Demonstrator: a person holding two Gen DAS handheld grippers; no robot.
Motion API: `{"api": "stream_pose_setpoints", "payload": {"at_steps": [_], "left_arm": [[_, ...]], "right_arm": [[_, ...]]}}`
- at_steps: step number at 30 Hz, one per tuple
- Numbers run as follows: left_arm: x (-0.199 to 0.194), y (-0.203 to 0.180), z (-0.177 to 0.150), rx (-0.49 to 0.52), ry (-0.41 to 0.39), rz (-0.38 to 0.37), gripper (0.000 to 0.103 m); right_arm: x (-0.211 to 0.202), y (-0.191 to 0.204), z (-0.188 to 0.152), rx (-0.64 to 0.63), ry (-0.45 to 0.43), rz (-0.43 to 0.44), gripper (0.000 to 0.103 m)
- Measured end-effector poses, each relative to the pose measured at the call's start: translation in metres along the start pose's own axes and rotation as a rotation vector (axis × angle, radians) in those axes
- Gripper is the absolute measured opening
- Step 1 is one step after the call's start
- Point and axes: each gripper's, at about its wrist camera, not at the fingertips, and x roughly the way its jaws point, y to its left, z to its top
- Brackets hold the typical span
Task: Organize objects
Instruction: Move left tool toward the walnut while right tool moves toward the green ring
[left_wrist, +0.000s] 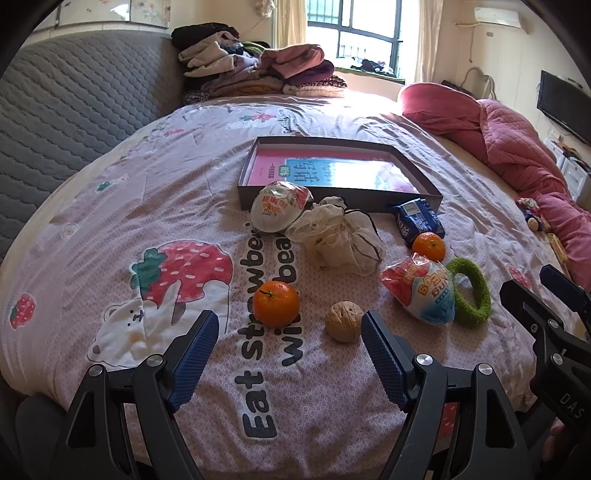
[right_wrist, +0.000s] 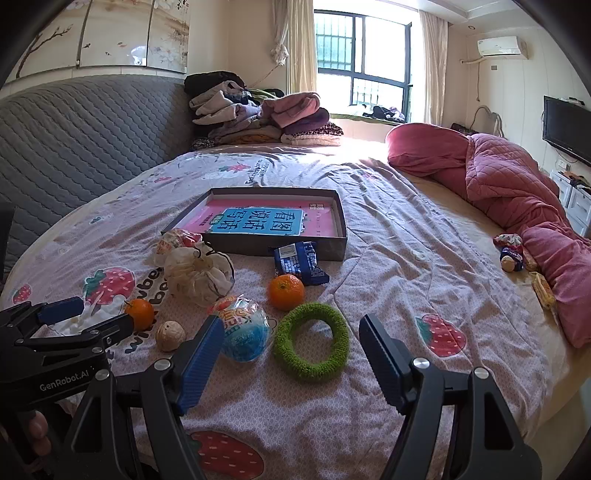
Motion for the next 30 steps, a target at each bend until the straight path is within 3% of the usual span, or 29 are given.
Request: {"api": "stream_pose_setpoints", "payload": {"at_steps": [30], "left_arm": [[-0.0100,0.0013,0.0017,-0.003,-0.014,-0.006,0.080]], "right_arm": [[-0.0101,-0.0024,0.0023,0.012,-0.020,-0.009,0.075]]}}
